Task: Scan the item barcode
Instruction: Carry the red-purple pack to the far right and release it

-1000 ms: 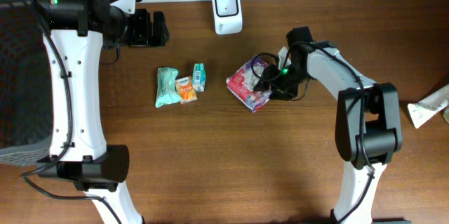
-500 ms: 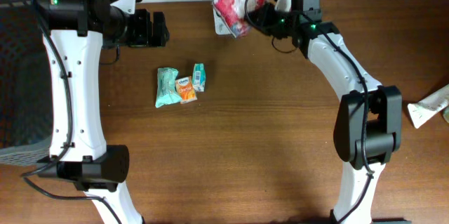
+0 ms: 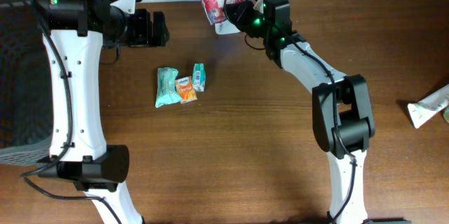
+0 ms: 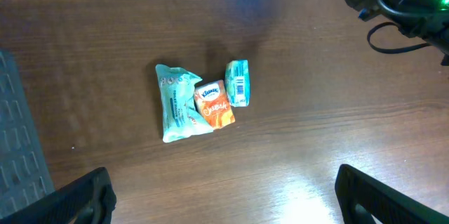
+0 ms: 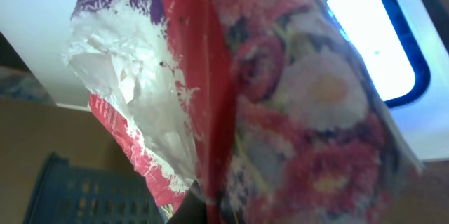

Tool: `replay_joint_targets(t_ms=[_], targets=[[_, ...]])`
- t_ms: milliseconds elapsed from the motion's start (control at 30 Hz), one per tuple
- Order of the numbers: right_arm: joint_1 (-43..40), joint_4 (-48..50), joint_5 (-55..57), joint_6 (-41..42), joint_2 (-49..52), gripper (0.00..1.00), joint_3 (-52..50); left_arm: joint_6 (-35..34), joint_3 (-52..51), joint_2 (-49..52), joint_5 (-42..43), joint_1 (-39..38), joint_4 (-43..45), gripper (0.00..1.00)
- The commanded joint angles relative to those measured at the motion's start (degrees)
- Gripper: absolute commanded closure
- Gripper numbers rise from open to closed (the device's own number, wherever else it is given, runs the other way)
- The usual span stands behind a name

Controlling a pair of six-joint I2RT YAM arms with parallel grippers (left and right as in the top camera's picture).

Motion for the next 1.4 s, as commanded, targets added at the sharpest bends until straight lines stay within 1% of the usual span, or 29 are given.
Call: replay_joint_targets(t_ms=[0,100,167,267,333,367,500,633,667,700,733,767,800,867,967,1000,1067,1133,1200,1300,1333,1367], targets=[[-3.37,-8.98,-1.38,-7.61,-4.35,0.96,1.77,-0.17,-0.04,0.33,0.02,0.35,0.04,0.01],[-8.70,-30.60,9.20,-17.38,-12.57,0.96,3.48,-0.17,-0.04,0.33,0.00,0.35,0.04,0.01],[-13.05,-38.66,12.72,-18.67,-17.27,0.96,3.50,-0.20,-0.04,0.33,0.02,0.35,0.07,0.01],[-21.29,-47.08,13.22,-21.55,-21.88,0.96,3.50,-0.20,-0.04,0.33,0.00,0.35,0.07,0.01],[-27.69,-53.31,13.25,-21.55,-22.38,0.96,3.48,-0.20,-0.04,0.33,0.00,0.35,0.04,0.01],[-32.22,-57.44,14.69,-21.53,-21.90,0.96,3.17,-0.17,-0.04,0.33,0.00,0.35,0.04,0.01],[-42.51,-63.36,24.39,-21.81,-20.33,0.96,0.72,-0.17,-0.04,0.33,0.00,0.35,0.04,0.01],[-48.70,-63.36,24.98,-29.27,-17.35,0.96,0.13,-0.17,-0.04,0.33,0.02,0.35,0.04,0.01],[-49.88,-63.21,25.09,-30.08,-16.31,0.96,0.13,-0.17,-0.04,0.33,0.02,0.35,0.04,0.01],[-50.56,-63.19,24.98,-30.38,-15.56,0.91,0.13,-0.17,-0.04,0.33,0.00,0.35,0.04,0.01],[-51.32,-62.84,25.00,-30.84,-14.71,0.65,0.13,-0.17,-0.04,0.33,0.00,0.35,0.04,0.01],[-51.65,-62.31,24.76,-32.57,-14.01,0.36,0.13,-0.20,-0.04,0.33,0.02,0.35,0.07,0.01],[-51.63,-61.92,24.68,-34.53,-13.62,0.20,0.13,-0.20,-0.04,0.33,0.02,0.35,0.04,0.01],[-51.39,-63.06,23.82,-37.73,-13.84,0.08,0.26,-0.17,-0.04,0.33,0.00,0.35,0.07,0.01],[-51.45,-68.39,19.28,-38.69,-16.59,0.08,2.16,-0.17,-0.04,0.33,0.00,0.35,0.04,0.01],[-51.12,-70.36,15.58,-38.69,-18.49,0.08,3.43,-0.20,-0.04,0.33,0.02,0.35,0.07,0.01],[-49.79,-73.70,3.82,-40.44,-22.36,0.08,4.68,-0.20,-0.04,0.33,0.00,0.35,0.04,0.01],[-46.73,-77.55,-7.34,-45.83,-24.63,0.08,4.68,-0.17,-0.04,0.33,0.00,0.35,0.07,0.01],[-41.13,-80.65,-7.85,-49.13,-24.63,0.07,4.33,-0.17,-0.04,0.33,0.00,0.35,0.07,0.01],[-31.26,-79.30,-4.81,-49.16,-24.39,0.07,0.83,-0.17,-0.04,0.33,0.02,0.35,0.07,0.01],[-27.54,-78.09,-4.85,-49.05,-23.82,0.01,-0.11,-0.17,-0.04,0.33,0.00,0.35,0.04,0.01],[-24.22,-76.70,-4.83,-48.24,-23.08,0.01,-0.63,-0.17,-0.04,0.33,0.00,0.35,0.04,0.01]])
